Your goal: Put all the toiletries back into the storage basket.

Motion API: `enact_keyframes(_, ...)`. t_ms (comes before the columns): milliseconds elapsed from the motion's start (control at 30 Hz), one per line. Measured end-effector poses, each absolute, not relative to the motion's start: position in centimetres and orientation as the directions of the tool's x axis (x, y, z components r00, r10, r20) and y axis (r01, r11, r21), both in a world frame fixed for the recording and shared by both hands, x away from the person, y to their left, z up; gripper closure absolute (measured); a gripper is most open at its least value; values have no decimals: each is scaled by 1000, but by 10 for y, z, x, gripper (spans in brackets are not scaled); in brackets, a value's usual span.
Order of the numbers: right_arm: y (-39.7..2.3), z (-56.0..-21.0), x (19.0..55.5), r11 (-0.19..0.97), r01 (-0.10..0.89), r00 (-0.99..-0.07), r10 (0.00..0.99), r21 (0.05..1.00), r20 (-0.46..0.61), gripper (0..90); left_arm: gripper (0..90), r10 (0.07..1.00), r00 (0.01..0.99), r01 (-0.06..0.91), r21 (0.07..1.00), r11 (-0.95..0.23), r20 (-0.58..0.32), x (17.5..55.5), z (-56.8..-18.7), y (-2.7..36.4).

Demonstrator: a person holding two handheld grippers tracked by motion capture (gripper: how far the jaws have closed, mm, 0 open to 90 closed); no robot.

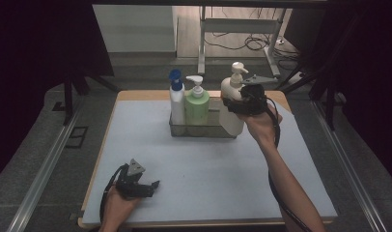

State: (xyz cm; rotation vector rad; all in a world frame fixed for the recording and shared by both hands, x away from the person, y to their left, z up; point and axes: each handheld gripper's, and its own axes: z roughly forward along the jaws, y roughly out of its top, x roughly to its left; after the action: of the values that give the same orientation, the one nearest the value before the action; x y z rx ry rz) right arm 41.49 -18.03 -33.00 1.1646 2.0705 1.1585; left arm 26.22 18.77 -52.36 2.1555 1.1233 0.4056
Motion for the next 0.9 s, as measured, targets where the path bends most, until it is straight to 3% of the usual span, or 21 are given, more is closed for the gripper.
enact_keyframes(900, -165, -344, 461, 223, 448, -445, 895, 866, 0, 369, 122, 812, 582, 608, 680, -410, -30, 262, -524, 188)
